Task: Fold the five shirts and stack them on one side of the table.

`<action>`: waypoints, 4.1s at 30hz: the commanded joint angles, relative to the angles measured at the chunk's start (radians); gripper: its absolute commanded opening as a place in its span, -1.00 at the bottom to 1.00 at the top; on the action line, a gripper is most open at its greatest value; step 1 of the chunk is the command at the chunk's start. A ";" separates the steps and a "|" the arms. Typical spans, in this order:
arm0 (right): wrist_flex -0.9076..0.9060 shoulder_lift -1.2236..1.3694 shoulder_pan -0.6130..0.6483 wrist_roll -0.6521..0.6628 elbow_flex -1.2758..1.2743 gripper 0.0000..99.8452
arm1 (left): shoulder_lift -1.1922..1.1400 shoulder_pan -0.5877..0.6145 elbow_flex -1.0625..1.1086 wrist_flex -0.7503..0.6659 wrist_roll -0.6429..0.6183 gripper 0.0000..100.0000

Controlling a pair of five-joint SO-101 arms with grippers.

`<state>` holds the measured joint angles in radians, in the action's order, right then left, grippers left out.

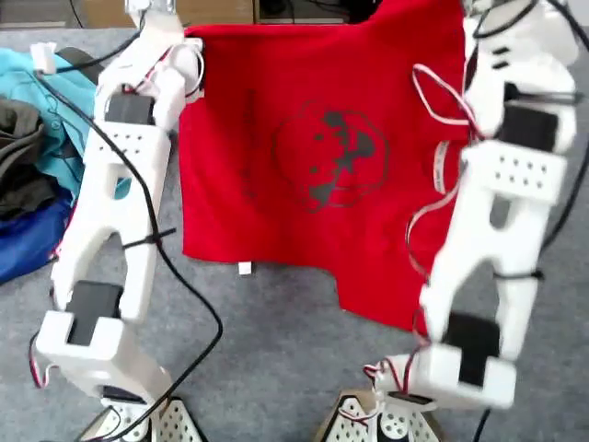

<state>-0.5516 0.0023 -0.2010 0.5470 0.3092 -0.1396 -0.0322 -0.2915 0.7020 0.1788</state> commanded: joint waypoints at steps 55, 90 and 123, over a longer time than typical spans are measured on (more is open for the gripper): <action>-0.689 -0.894 -0.077 0.255 -1.171 -1.00 | 0.243 -0.031 0.738 0.416 0.256 -0.96; -0.528 -0.691 0.182 0.015 -1.050 -0.88 | 0.038 -0.040 0.189 0.749 0.144 -0.95; -0.710 -1.188 0.130 0.186 -1.374 -0.98 | -0.171 0.057 0.121 0.706 0.060 -0.96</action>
<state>-1.2482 -1.1193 -0.0506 0.7265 -1.1607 -0.3176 0.0430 -0.1028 1.4231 0.2493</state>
